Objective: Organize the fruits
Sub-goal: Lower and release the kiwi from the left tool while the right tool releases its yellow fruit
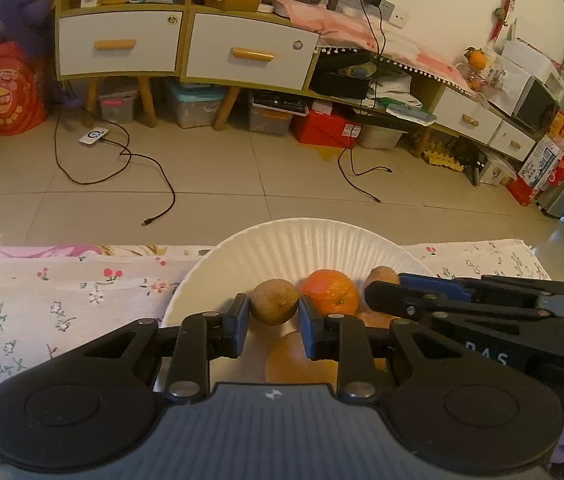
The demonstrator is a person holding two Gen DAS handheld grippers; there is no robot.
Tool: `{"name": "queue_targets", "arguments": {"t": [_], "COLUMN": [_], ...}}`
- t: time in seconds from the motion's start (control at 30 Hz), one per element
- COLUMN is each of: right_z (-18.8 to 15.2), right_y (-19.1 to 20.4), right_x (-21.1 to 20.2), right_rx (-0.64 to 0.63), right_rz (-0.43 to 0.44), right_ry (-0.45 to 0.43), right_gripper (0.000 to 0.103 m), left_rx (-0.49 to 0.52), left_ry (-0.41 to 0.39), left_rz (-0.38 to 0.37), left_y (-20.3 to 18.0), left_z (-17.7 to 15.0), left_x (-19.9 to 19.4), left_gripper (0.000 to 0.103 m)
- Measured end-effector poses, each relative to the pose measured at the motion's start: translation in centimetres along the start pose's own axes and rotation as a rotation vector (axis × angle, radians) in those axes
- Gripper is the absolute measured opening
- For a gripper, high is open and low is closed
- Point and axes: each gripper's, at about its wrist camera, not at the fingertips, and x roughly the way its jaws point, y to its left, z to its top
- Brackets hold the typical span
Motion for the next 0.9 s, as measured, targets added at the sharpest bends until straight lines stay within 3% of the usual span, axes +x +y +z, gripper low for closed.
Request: {"name": "queue_targets", "arguments": {"t": [0.47, 0.77, 0.9], "right_z": [0.6, 0.6, 0.5], "right_y": [-0.2, -0.2, -0.2], "right_x": [0.4, -0.7, -1.9], "right_rx": [0.018, 0.019, 0.024], "right_rz": [-0.003, -0.017, -0.023], "right_ry": [0.010, 0.007, -0.002], "right_gripper": [0.026, 0.040, 0.051], "left_rx": [0.010, 0.025, 0.028], "left_ry": [-0.014, -0.029, -0.029], "left_rz": [0.020, 0.043, 0.057], "left_y": [-0.2, -0.4, -0.4], "left_z": [0.3, 0.2, 0.0], "left_x": [-0.1, -1.3, -2.5], "left_gripper": [0.008, 0.030, 0.041]}}
